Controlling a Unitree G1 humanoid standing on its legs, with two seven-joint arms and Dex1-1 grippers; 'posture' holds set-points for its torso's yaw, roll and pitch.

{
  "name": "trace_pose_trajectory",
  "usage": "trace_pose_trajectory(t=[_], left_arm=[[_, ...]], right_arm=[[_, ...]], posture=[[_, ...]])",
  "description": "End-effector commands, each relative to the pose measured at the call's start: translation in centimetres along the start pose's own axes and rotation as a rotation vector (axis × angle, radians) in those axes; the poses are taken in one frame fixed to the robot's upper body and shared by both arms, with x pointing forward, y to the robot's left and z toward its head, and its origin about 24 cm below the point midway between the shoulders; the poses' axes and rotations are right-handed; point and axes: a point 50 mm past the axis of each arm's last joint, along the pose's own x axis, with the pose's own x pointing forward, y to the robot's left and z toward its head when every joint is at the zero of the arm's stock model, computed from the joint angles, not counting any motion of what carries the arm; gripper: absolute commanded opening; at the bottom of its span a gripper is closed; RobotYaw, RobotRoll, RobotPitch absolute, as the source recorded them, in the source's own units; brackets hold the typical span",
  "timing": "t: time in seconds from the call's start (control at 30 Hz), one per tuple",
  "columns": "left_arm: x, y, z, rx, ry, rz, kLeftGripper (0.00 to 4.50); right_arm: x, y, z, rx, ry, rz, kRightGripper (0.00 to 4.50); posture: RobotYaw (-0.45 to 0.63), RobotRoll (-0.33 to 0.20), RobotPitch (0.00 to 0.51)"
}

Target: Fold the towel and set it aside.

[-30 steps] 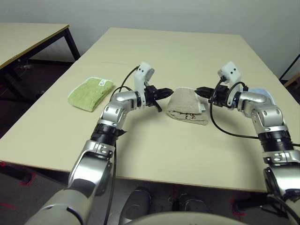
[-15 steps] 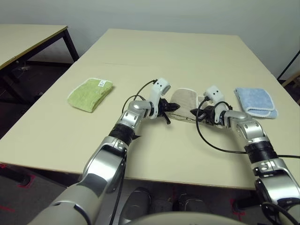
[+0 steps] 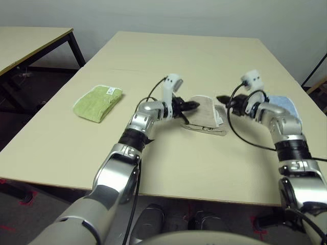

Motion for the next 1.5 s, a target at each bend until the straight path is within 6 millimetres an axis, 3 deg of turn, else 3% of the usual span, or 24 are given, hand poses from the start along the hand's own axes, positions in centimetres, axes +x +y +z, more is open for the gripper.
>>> trace_pose_trajectory(t=[0.03, 0.37, 0.53, 0.7, 0.93, 1.07, 1.17, 1.3, 1.5], left_arm=[[0.3, 0.3, -1.4, 0.004, 0.049, 0.036, 0.0], [1.8, -0.3, -4.1, 0.055, 0.154, 0.103, 0.0], [2.4, -1.5, -6.0, 0.082, 0.223, 0.079, 0.0], [2.5, -2.3, -7.5, 0.088, 0.272, 0.059, 0.0], [2.3, -3.0, -9.0, 0.079, 0.324, 0.022, 0.0], [2.4, -2.8, -8.2, 0.057, 0.283, 0.031, 0.0], [2.5, -2.2, -6.5, 0.016, 0.205, 0.042, 0.66], [1.4, -1.3, -4.8, 0.008, 0.108, -0.001, 2.0], [-2.7, -0.6, -4.0, 0.057, -0.003, -0.133, 4.05]], right_arm=[[1.0, 0.3, -0.8, -0.004, 0.02, -0.011, 0.04], [4.0, 1.8, -4.2, 0.008, 0.059, -0.107, 0.04], [3.2, 1.1, -7.3, -0.004, 0.188, -0.172, 0.04], [2.0, 0.3, -9.2, 0.009, 0.262, -0.219, 0.04], [1.5, 0.1, -9.1, 0.039, 0.255, -0.198, 0.04], [1.1, -0.5, -7.8, 0.058, 0.212, -0.194, 0.04], [0.4, -1.1, -6.2, 0.136, 0.161, -0.174, 0.7], [-1.5, -2.2, -4.4, 0.227, 0.12, -0.166, 2.14], [-4.3, -3.6, -3.4, 0.444, 0.178, -0.203, 4.38]], posture=[[0.11, 0.0, 0.0], [0.11, 0.0, 0.0], [0.11, 0.0, 0.003], [0.1, 0.0, 0.006], [0.09, 0.0, 0.006], [0.1, 0.0, 0.009], [0.1, 0.0, 0.011], [0.1, 0.0, 0.013], [0.1, 0.0, 0.015]])
